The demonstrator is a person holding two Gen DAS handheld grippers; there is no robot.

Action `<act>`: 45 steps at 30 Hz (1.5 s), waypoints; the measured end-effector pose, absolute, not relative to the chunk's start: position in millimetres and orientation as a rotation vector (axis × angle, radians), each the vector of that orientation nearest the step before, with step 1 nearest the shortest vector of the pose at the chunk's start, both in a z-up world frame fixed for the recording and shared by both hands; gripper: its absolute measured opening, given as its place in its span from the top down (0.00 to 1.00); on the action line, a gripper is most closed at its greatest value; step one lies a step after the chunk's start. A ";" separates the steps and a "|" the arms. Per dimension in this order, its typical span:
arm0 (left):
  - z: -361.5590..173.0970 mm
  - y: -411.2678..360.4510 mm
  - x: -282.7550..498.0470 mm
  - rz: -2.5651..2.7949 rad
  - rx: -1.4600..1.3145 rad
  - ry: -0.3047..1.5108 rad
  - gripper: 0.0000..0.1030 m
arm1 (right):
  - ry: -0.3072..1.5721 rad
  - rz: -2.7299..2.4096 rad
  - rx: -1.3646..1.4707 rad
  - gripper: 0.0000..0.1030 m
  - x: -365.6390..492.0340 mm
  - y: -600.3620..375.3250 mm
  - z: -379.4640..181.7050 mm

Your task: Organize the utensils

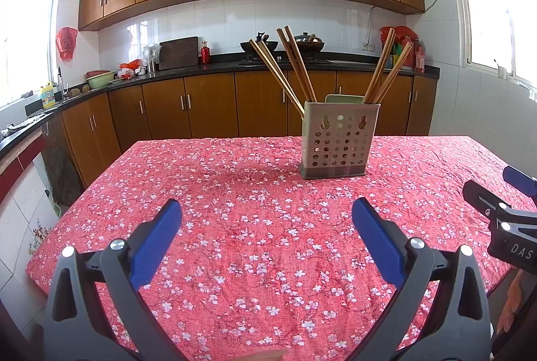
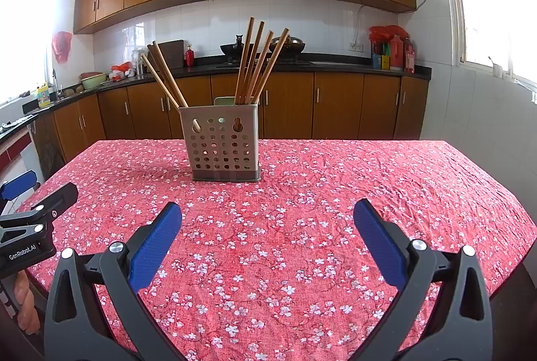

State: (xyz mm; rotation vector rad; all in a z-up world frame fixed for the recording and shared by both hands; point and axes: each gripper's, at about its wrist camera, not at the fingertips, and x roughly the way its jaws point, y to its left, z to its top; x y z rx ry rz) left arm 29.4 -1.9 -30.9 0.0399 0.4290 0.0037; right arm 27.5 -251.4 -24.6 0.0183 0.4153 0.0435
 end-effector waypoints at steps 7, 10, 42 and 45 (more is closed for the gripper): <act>-31.1 -2.1 30.2 0.004 0.038 0.431 0.04 | 0.415 0.043 0.019 0.02 27.7 -251.6 -24.7; -31.1 -2.1 30.1 0.005 0.039 0.430 0.04 | 0.415 0.043 0.019 0.02 27.7 -251.5 -24.7; -32.1 -4.5 31.4 0.005 0.037 0.437 0.04 | 0.419 0.040 0.023 0.02 28.0 -248.6 -25.7; -31.9 -4.3 31.6 0.005 0.036 0.438 0.04 | 0.420 0.040 0.024 0.02 28.3 -248.8 -25.7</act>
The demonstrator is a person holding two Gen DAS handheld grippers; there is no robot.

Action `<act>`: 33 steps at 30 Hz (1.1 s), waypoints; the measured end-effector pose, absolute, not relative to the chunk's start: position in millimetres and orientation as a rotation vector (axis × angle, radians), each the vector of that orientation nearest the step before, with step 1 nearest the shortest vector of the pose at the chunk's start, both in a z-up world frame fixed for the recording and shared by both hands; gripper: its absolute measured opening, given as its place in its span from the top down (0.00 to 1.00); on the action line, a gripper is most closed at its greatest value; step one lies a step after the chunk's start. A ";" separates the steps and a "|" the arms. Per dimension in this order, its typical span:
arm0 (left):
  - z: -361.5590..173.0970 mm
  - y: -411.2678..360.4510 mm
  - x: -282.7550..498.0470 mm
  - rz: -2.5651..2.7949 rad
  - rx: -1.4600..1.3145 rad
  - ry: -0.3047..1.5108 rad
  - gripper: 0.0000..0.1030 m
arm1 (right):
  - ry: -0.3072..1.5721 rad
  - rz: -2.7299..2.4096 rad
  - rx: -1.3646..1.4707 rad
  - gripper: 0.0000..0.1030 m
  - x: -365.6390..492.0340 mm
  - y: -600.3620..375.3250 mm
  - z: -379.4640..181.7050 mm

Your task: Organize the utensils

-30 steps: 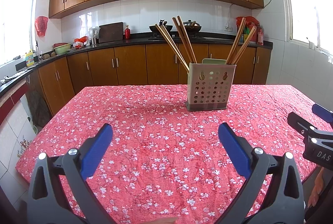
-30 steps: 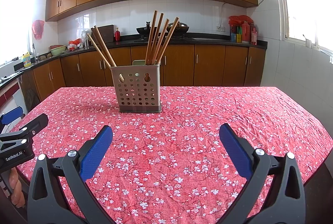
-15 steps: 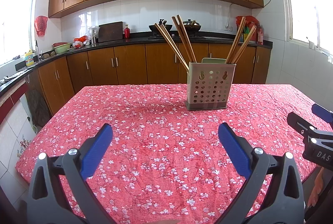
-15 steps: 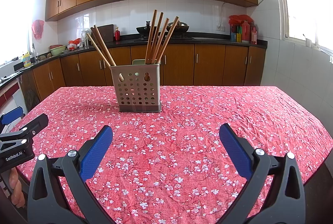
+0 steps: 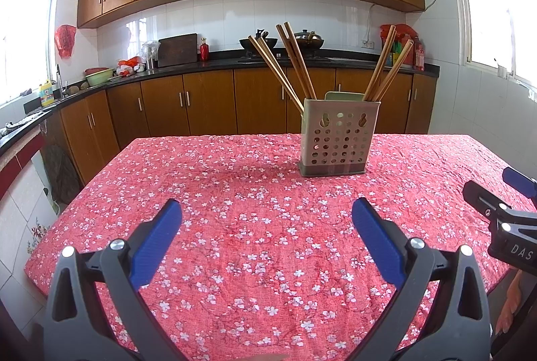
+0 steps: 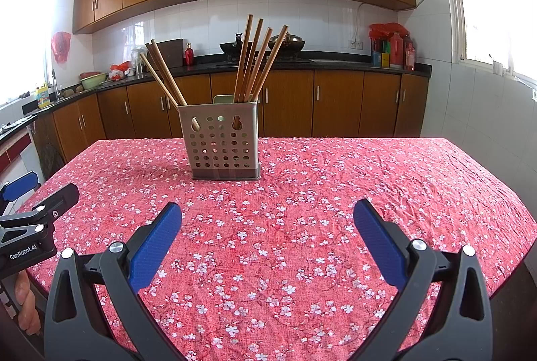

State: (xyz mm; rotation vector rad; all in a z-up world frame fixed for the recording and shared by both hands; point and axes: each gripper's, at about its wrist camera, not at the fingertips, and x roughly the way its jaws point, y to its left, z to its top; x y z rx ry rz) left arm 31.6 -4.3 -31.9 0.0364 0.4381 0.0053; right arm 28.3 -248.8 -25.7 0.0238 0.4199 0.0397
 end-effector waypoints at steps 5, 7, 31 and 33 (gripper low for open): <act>-33.7 -3.9 32.5 0.005 0.034 0.441 0.04 | 0.420 0.039 0.024 0.02 28.6 -248.8 -26.0; -34.7 -3.5 33.0 0.004 0.033 0.443 0.04 | 0.420 0.039 0.025 0.02 28.6 -248.8 -25.9; -36.0 -3.3 36.4 0.011 0.027 0.447 0.04 | 0.424 0.034 0.034 0.02 29.2 -244.9 -28.0; -36.1 -3.6 36.0 0.010 0.027 0.447 0.04 | 0.424 0.033 0.034 0.02 28.8 -244.0 -28.2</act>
